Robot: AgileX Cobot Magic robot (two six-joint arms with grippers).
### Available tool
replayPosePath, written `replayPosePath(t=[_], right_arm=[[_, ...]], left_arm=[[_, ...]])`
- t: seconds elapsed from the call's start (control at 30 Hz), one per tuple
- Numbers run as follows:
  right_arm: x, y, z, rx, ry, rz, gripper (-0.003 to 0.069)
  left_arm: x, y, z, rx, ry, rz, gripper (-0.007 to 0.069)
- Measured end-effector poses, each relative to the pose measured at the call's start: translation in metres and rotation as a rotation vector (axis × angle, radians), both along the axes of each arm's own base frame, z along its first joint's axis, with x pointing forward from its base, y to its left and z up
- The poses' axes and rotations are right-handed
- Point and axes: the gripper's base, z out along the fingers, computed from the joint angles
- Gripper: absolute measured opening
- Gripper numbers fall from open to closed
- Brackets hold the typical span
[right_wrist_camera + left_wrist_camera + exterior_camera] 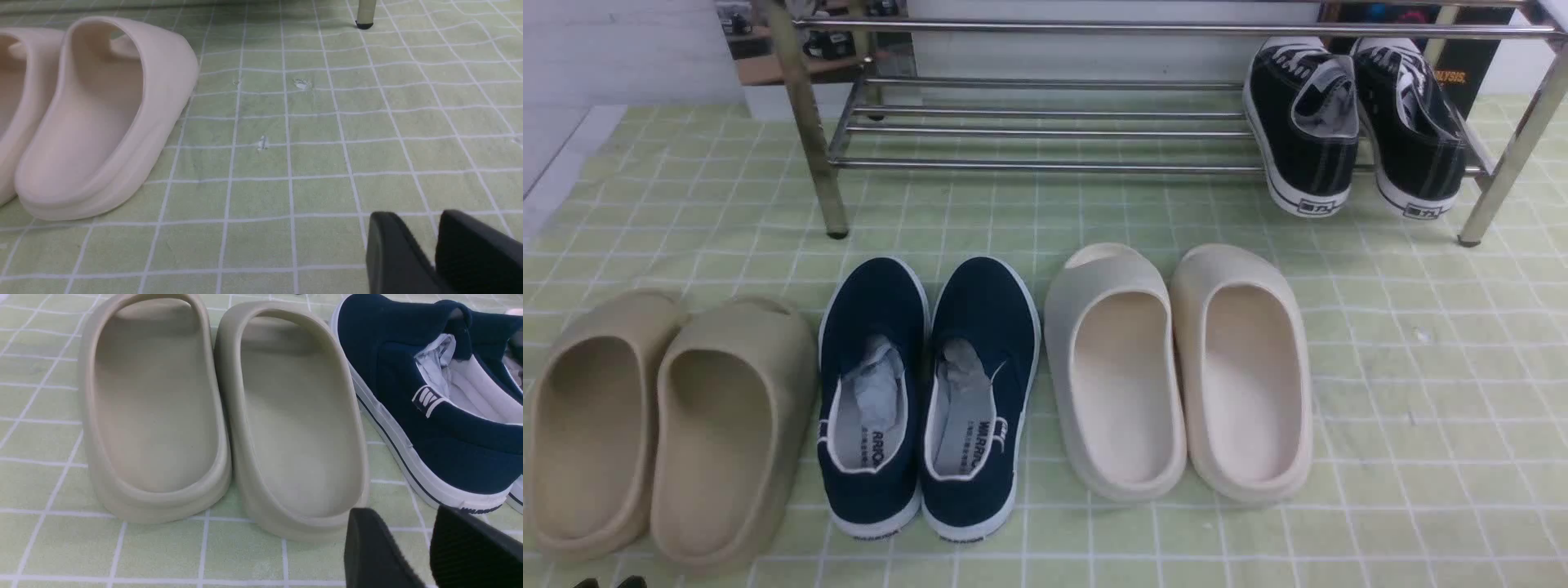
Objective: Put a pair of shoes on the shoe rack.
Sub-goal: Use the left arm to grab the shoe closest to it
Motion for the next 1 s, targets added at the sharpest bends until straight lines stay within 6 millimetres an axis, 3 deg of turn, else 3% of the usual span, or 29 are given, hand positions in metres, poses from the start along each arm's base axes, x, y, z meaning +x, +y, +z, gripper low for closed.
replayPosePath(t=[1.0], right_arm=[[0.0000, 0.0000, 0.0001, 0.000, 0.000, 0.000, 0.0237]], left_arm=[[0.0000, 0.0000, 0.0000, 0.000, 0.000, 0.000, 0.0239]])
